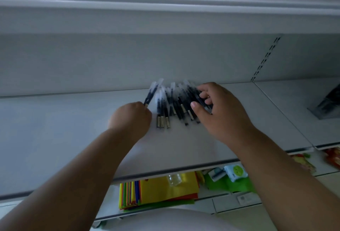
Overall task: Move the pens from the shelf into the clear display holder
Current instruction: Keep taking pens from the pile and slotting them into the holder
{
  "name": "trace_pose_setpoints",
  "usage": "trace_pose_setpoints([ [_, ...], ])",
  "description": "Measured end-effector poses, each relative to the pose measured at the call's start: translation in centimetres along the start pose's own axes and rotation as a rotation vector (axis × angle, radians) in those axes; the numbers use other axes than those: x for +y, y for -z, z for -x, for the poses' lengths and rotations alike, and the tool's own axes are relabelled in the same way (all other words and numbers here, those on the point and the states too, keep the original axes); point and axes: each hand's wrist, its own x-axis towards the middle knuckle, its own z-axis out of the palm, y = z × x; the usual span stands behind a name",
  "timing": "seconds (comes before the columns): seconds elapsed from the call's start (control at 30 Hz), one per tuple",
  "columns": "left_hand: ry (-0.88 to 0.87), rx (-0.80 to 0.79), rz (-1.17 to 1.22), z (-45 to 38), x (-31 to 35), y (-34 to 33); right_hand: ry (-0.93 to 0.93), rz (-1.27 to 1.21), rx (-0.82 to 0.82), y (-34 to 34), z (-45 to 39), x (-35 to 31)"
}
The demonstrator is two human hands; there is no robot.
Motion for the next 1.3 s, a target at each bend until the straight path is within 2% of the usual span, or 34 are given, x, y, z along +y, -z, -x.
trace_pose_setpoints([
  [0.1,-0.026,0.144,0.330,2.0,-0.7,-0.8,-0.040,0.030,-0.028,-0.4,-0.6,1.0],
  [0.23,-0.003,0.061,1.089,4.6,-0.6,-1.7,-0.154,0.078,-0.156,-2.0,-1.5,2.0],
  [0.27,-0.002,0.039,1.195,5.2,-0.4,-1.8,-0.178,0.102,-0.192,-2.4,-1.6,2.2],
  [0.43,-0.027,0.038,1.311,7.0,-0.6,-1.8,-0.237,0.215,-0.228,-4.0,-2.3,1.6],
  [0.57,-0.024,0.025,1.287,7.5,-1.1,-1.9,-0.262,0.266,-0.228,-4.5,-2.9,1.3],
  [0.7,-0.023,-0.003,1.288,7.6,-1.3,-1.9,-0.281,0.262,-0.273,-4.7,-3.1,0.9],
  [0.83,-0.008,-0.015,1.294,7.4,-1.4,-2.0,-0.328,0.200,-0.218,-4.3,-2.2,0.8],
  [0.97,0.006,-0.028,1.284,7.2,-1.3,-1.9,-0.369,-0.063,-0.106,-3.1,-0.9,0.4],
  [1.17,0.117,-0.069,1.376,6.9,0.7,-0.8,-0.480,-0.722,0.000,-0.7,1.4,0.4],
  [1.3,0.122,-0.124,1.402,7.2,3.3,-0.7,-0.531,-1.110,0.029,1.2,3.4,0.7],
])
